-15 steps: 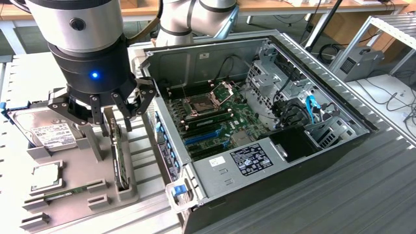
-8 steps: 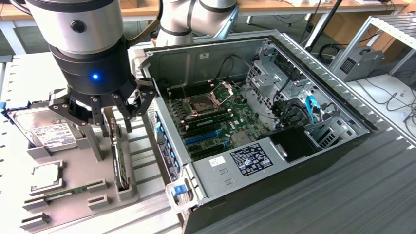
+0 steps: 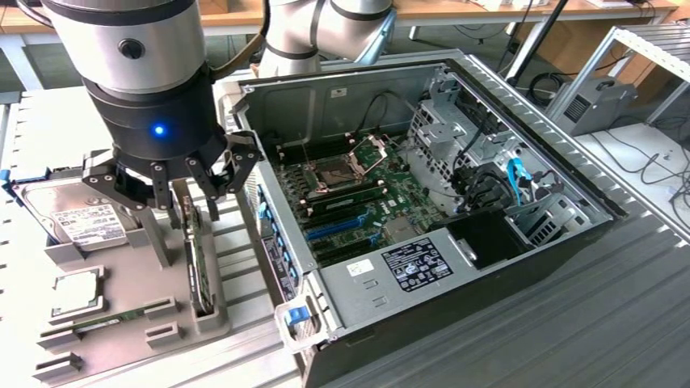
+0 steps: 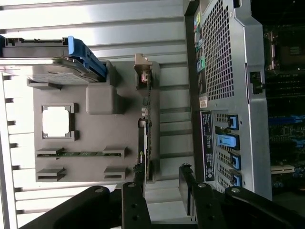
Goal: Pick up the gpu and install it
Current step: 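Pick up the gpu and move the gpu toward the slot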
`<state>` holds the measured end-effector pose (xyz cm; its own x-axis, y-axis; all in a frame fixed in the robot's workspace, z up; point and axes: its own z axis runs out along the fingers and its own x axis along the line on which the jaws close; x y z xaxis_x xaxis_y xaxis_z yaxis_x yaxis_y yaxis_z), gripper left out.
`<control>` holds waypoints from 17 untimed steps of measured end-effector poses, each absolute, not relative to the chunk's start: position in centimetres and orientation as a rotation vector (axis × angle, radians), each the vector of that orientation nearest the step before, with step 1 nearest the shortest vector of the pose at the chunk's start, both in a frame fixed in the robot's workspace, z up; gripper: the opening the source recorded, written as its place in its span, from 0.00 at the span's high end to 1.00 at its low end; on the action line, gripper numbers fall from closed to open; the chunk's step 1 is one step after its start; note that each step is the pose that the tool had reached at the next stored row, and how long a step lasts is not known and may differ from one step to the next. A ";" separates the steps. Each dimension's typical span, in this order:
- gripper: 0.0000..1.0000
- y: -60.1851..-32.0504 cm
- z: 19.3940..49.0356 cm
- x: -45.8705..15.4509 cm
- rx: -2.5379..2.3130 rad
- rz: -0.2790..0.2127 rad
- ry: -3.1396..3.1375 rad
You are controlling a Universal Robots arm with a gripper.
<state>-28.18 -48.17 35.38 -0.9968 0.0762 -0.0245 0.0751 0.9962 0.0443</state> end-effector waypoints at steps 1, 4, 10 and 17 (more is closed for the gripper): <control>0.58 -48.2 35.4 -28.2 0.118 0.068 3.112; 0.58 -48.2 35.0 -28.2 0.118 0.068 3.113; 0.58 -48.2 33.8 -28.2 0.118 0.067 3.113; 0.58 -48.2 32.2 -28.2 0.118 0.068 3.112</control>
